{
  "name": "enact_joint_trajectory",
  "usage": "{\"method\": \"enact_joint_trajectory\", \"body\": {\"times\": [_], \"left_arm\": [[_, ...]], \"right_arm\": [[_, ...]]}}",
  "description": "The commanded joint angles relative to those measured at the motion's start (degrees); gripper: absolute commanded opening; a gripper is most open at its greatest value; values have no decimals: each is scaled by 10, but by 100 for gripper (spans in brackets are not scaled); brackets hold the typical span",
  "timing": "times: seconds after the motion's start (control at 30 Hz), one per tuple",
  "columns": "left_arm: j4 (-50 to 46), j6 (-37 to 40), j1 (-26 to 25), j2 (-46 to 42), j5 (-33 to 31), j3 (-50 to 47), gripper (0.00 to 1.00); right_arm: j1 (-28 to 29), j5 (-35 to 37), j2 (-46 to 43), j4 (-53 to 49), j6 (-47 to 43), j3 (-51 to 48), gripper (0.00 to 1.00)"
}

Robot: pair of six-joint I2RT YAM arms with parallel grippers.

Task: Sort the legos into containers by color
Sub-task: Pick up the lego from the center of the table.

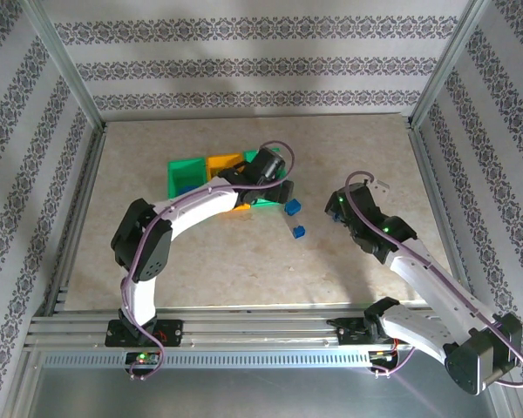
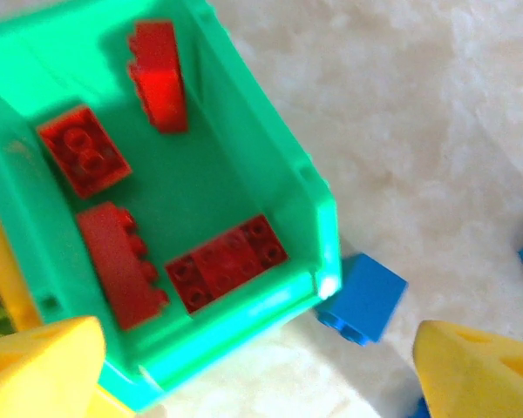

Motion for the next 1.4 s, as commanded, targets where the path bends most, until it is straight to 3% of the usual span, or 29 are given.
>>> {"method": "enact_joint_trajectory", "body": {"times": [0.0,0.13,0.27,0.47,0.93,1.37], "left_arm": [[34,-64,-38,-9,-46,-29,94],[61,-139,-68,0,-89,-50,96],[80,-225,-74,21,-113,-59,89],[79,-288,-85,77,-139,-24,87],[-8,-359,-102,168,-187,90,84],[-54,-385,-102,211,-183,143,81]], "right_arm": [[-24,-16,-1,-25,11,-15,98],[-57,-45,-2,-35,6,-22,98],[-79,-69,-8,-39,-3,-33,98],[-100,-88,-28,-32,-20,-54,98],[-117,-118,-31,-11,-52,-69,98],[-118,-130,-43,-2,-55,-81,98]]}}
